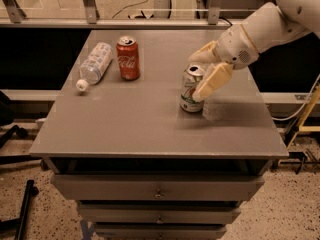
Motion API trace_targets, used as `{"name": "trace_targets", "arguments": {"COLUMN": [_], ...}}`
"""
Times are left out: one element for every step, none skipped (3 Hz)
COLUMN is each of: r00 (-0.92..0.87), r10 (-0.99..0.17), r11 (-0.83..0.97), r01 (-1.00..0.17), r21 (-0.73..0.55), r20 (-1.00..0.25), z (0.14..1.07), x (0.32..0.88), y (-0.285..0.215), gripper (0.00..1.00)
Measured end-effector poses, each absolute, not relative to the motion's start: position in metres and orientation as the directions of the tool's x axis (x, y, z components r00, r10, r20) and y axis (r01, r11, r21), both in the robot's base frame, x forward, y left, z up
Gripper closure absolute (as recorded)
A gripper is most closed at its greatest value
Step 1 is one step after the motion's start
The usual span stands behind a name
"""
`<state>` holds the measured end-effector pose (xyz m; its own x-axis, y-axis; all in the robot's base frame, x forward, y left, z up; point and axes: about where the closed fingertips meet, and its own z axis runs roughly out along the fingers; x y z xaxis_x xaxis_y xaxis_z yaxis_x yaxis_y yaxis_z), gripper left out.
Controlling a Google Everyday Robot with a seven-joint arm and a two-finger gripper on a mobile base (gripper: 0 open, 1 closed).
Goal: Knock 7up can over
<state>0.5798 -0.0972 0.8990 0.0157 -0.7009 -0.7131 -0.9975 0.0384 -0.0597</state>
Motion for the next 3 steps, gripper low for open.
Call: {"name": "trace_targets", "arguments": {"r00": [0.028,0.024,-0.007], "r10": [-0.696,-0.725,-0.821], "r11": [0.021,0.031,0.065], "r01": [-0.998,-0.997,-0.995], "r21": [-0.06,-0.067,-0.082], "r20": [-0.717,-0.689,-0.571], "z": [0.9,0.904,0.917], "x": [0.574,0.566,0.559], "y": [-0.088,-0.093,-0.121], "gripper": [0.41,0.64,0.95]}}
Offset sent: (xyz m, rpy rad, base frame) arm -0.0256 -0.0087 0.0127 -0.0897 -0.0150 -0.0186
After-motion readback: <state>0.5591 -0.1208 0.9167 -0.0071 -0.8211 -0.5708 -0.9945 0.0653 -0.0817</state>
